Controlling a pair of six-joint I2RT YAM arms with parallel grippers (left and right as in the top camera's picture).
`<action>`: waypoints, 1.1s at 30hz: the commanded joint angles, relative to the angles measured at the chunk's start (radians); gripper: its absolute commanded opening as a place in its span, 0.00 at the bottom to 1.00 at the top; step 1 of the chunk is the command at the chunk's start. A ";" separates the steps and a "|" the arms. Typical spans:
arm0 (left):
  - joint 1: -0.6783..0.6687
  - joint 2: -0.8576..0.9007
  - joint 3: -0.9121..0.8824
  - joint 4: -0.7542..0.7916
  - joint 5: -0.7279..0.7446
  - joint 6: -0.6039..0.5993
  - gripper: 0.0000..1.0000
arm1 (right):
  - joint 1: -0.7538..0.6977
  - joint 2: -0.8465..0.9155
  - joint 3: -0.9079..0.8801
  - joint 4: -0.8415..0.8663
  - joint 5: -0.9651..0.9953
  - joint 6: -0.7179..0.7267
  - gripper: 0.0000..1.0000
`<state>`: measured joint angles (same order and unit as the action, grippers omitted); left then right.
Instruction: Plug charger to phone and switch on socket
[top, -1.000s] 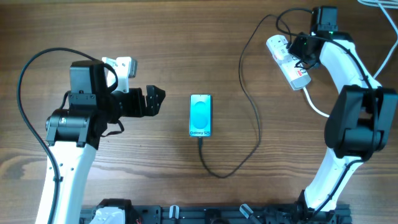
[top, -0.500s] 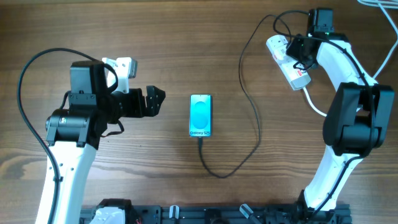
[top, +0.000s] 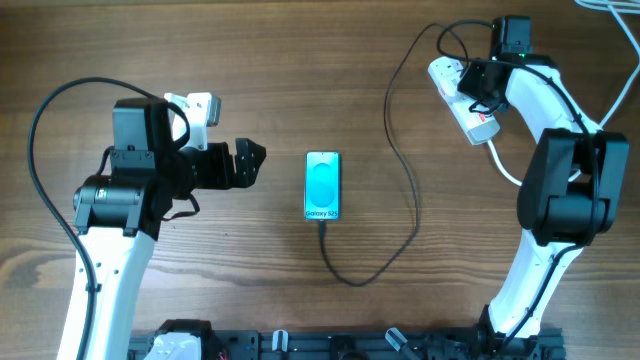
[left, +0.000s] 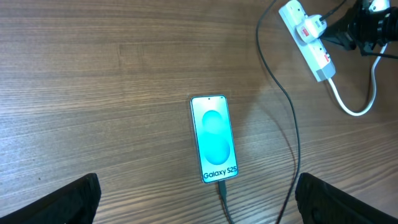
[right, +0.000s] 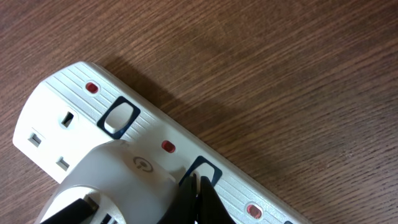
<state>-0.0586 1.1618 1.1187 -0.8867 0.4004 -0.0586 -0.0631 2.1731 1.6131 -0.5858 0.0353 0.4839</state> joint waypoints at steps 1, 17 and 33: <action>0.005 -0.002 0.001 -0.005 -0.009 -0.006 1.00 | 0.012 0.029 0.021 0.002 0.001 -0.013 0.05; 0.005 -0.002 0.001 -0.009 -0.009 -0.006 1.00 | 0.006 0.014 0.042 0.004 0.047 -0.013 0.05; 0.005 -0.002 0.001 -0.009 -0.009 -0.006 1.00 | 0.016 0.014 0.023 -0.006 0.023 -0.039 0.05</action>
<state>-0.0586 1.1618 1.1187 -0.8948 0.4000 -0.0586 -0.0612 2.1735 1.6279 -0.5896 0.0605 0.4652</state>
